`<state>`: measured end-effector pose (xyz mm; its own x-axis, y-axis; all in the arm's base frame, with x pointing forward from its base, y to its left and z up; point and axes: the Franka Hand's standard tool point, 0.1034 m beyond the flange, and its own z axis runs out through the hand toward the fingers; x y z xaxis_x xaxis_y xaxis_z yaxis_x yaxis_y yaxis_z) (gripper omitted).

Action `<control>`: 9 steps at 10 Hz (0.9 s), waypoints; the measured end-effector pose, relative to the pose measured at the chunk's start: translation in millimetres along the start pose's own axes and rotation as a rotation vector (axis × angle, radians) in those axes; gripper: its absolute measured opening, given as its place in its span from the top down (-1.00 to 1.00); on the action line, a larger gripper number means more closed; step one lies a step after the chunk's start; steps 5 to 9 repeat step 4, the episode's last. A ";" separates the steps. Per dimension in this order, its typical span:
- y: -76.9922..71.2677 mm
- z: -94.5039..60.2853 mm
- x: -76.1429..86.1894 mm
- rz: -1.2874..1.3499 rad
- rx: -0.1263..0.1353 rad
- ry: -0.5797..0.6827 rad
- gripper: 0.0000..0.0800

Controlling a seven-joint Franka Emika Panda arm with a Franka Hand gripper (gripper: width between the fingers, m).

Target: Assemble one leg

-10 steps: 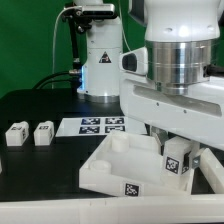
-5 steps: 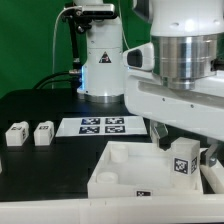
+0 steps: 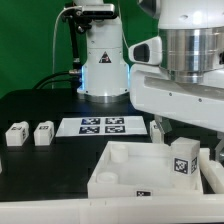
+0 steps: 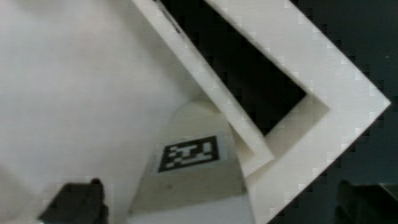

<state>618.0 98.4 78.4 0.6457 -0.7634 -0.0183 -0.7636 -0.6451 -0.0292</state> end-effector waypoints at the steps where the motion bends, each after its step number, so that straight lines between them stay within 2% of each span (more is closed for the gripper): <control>1: 0.2 0.4 -0.1 0.000 -0.001 0.000 -0.62; 9: 0.4 1.0 -0.2 0.000 -0.002 -0.001 -0.62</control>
Offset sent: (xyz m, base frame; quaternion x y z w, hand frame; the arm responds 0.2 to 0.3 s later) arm 0.0000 0.0000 0.0000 0.0000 0.0000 0.0000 1.0000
